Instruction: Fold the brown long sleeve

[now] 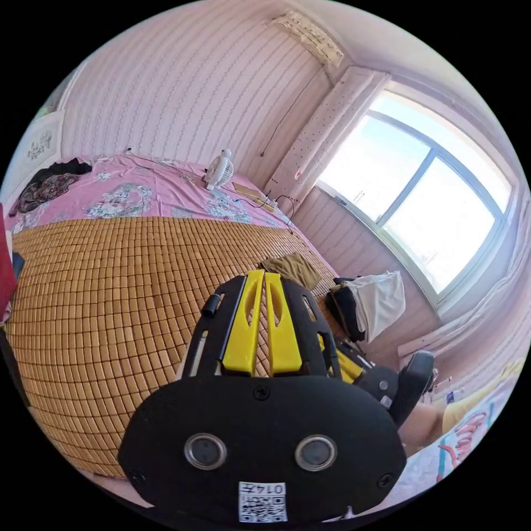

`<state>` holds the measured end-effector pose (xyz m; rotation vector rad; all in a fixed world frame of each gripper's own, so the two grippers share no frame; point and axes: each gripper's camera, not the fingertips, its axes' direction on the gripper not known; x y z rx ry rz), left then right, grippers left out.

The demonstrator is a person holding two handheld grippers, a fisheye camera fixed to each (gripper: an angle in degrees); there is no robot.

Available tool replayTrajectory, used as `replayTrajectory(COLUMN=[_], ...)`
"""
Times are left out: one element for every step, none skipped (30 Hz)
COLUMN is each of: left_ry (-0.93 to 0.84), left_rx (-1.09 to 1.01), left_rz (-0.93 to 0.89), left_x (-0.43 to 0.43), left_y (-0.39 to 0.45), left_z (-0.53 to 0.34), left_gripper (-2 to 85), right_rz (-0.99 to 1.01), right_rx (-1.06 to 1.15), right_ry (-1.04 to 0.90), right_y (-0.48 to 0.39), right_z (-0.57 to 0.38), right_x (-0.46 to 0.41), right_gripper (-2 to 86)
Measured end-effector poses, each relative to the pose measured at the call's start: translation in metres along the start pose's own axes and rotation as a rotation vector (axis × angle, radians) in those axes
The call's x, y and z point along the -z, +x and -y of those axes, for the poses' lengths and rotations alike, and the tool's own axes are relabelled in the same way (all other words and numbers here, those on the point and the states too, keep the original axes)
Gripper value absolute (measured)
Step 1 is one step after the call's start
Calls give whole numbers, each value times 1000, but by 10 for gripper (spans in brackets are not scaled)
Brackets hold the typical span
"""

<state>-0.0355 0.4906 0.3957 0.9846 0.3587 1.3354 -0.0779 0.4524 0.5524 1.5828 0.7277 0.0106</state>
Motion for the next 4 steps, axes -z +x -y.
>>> replayTrajectory(left_ry=[19,63,107,125], left_rx=[9,35,51,53], left_rz=[-3,-5,-10,-10], left_x=[15,45,73,86], left_y=[0,0,1,2], left_z=[-7,-21,-34,-41], left_gripper=[-10,-10,-10,-10], right_rz=[23,39,43,43], right_rx=[12,36,59,110], right_ry=[-15,-33,-39,-36], right_y=[-29,-55,-67,-91], right_z=[-3,-5,-7,-10], right_x=[21,39,48,65], right_gripper=[-7,-8,-9,-9])
